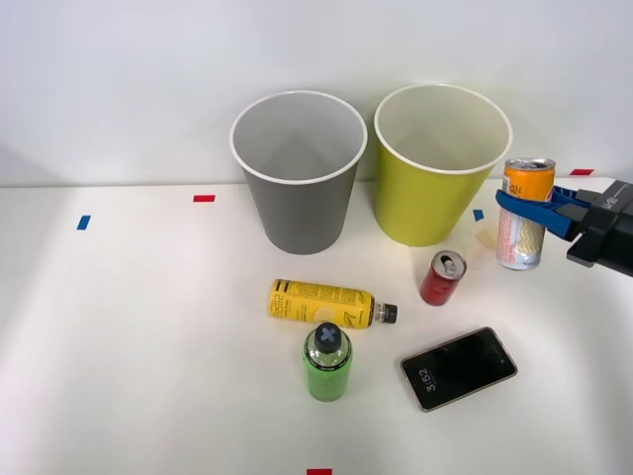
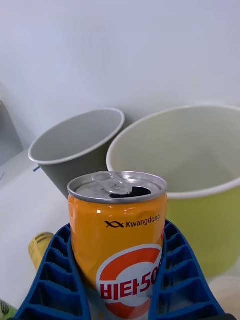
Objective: Put cans in the gray bin, plastic bottles in the light green bin
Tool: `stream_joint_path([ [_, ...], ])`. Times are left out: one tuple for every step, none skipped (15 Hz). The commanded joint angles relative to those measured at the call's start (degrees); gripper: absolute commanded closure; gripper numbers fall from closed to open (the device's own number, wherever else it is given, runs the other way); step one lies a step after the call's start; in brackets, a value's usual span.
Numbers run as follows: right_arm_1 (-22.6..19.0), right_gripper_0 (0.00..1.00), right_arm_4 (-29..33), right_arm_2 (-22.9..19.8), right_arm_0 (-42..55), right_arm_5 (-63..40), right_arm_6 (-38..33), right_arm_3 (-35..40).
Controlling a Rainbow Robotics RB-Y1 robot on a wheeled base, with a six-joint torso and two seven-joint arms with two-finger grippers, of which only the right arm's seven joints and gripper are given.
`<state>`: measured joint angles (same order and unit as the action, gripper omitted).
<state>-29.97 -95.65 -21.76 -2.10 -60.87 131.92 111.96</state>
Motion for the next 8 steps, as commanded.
stream_joint_path([
  [3.78, 0.84, -0.5, 4.44, -3.7, 7.88, -0.26, 1.33],
  [4.22, 0.86, -0.41, 6.99, -4.58, 12.18, -0.53, 1.42],
  [4.48, 0.88, -0.41, 11.74, -6.42, 19.65, -1.05, 1.42],
  [4.84, 0.93, -0.5, 14.9, -8.09, 25.19, -1.49, 1.33],
  [5.1, 0.95, -0.5, 16.92, -9.67, 28.27, -1.93, 1.33],
  [5.01, 0.99, -0.5, 19.21, -11.34, 30.64, -2.72, 1.07],
  [5.01, 0.99, -0.41, 21.41, -12.93, 32.49, -4.31, 0.45],
  [5.01, 0.99, 0.2, 23.87, -14.68, 35.21, -4.83, -0.25],
])
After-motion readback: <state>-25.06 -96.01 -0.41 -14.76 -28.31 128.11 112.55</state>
